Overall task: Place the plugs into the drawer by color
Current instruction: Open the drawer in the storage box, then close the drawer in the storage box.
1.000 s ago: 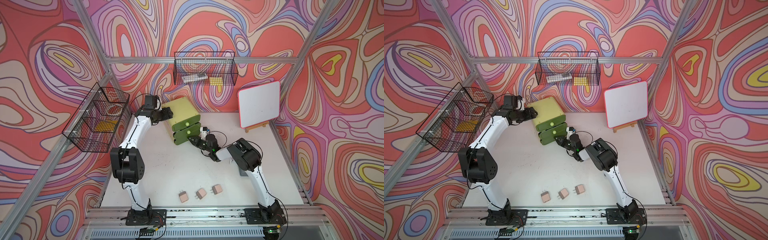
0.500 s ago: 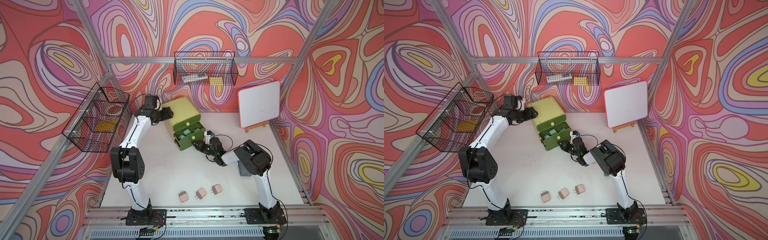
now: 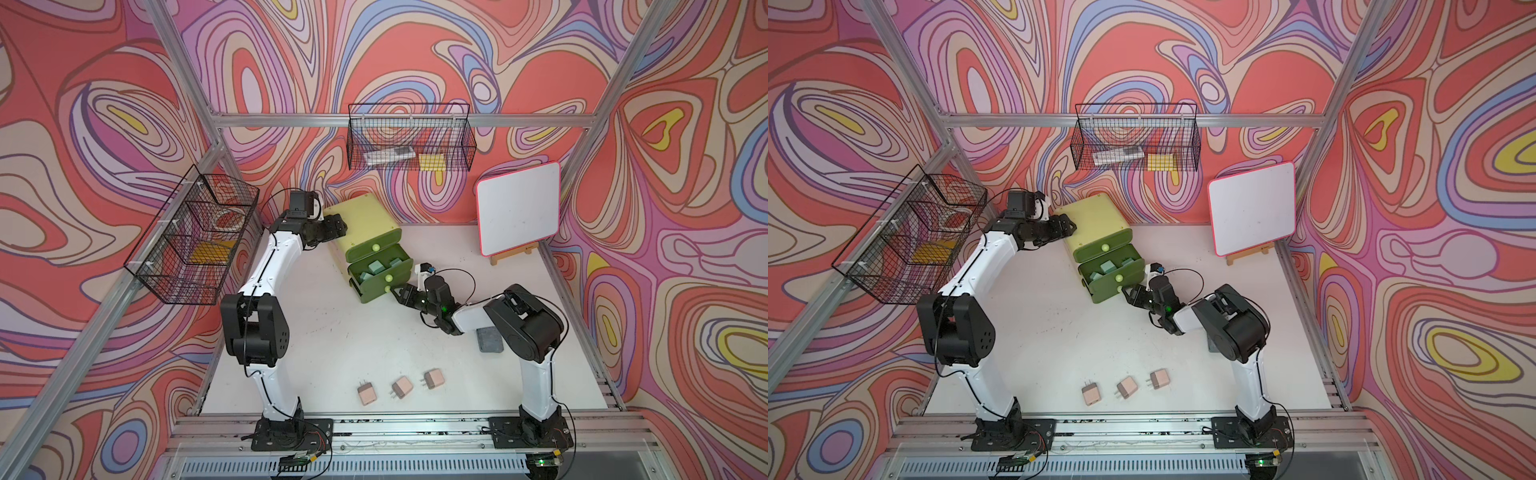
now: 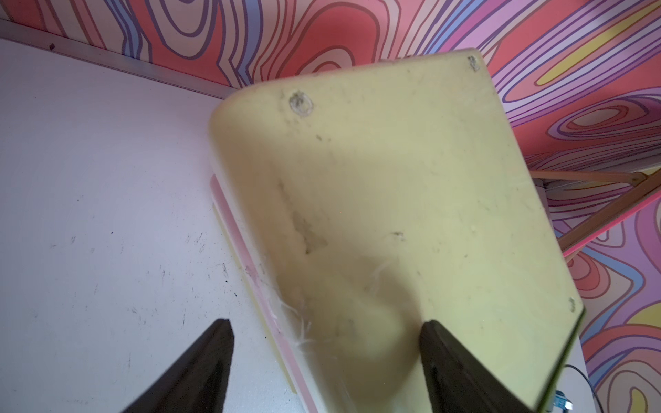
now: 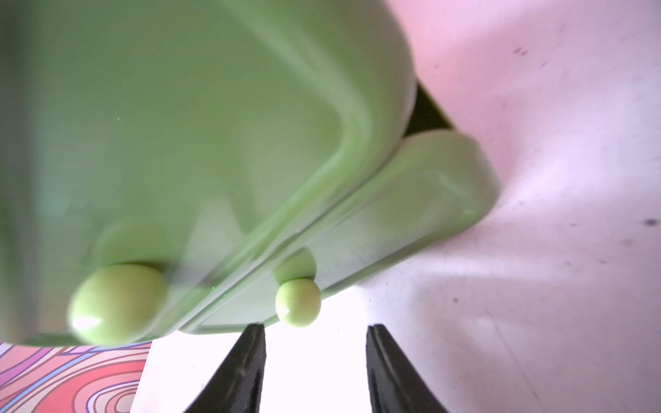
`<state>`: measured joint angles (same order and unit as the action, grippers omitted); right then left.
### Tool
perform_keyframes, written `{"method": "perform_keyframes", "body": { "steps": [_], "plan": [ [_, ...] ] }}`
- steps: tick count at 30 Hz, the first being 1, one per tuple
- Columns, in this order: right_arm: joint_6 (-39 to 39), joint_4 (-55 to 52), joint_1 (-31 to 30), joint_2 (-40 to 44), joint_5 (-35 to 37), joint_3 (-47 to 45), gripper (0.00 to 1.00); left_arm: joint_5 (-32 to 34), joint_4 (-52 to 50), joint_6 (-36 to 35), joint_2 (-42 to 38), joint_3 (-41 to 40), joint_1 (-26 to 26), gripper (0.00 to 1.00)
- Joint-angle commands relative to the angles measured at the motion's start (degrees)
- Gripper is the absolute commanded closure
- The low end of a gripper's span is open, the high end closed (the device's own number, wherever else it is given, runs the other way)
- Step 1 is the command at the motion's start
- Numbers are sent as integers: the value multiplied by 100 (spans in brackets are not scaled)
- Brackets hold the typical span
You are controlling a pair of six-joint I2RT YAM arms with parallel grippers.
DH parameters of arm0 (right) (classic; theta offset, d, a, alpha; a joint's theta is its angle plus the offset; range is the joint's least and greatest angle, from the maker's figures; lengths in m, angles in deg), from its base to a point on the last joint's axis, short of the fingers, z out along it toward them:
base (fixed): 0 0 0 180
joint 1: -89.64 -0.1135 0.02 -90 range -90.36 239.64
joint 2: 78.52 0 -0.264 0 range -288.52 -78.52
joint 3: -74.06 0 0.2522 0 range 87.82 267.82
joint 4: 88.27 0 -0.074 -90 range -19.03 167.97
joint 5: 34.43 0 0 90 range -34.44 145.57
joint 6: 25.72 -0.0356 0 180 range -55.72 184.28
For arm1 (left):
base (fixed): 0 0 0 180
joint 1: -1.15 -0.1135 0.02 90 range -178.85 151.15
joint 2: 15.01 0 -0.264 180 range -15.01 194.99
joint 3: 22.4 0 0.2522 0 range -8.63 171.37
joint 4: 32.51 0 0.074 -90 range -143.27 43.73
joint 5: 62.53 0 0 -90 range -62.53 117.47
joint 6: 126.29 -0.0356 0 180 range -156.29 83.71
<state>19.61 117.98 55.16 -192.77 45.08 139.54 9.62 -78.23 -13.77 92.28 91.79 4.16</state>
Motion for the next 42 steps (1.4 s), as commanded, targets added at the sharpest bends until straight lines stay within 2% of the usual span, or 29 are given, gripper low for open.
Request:
{"method": "perform_keyframes", "body": {
  "steps": [1,3,7,12,26,32,42],
  "plan": [
    [654,-471,-61,407,436,-171,54,315,-556,-73,323,-180,-46,19],
    [836,-602,-164,540,539,-134,57,317,-557,-84,311,-189,-46,19],
    [1179,-828,-411,707,700,121,70,320,-567,-91,294,-187,-46,19],
    [1315,-907,-463,599,690,465,79,329,-575,-99,295,-192,-46,19],
    [1612,-1231,-463,-37,693,1639,81,301,-583,-105,267,-218,-46,19],
    [1783,-1286,-456,-211,726,1787,80,285,-589,-99,264,-223,-46,19],
    [1880,-872,-456,-735,757,2345,81,294,-583,-108,214,-253,-46,19]
  ]
}}
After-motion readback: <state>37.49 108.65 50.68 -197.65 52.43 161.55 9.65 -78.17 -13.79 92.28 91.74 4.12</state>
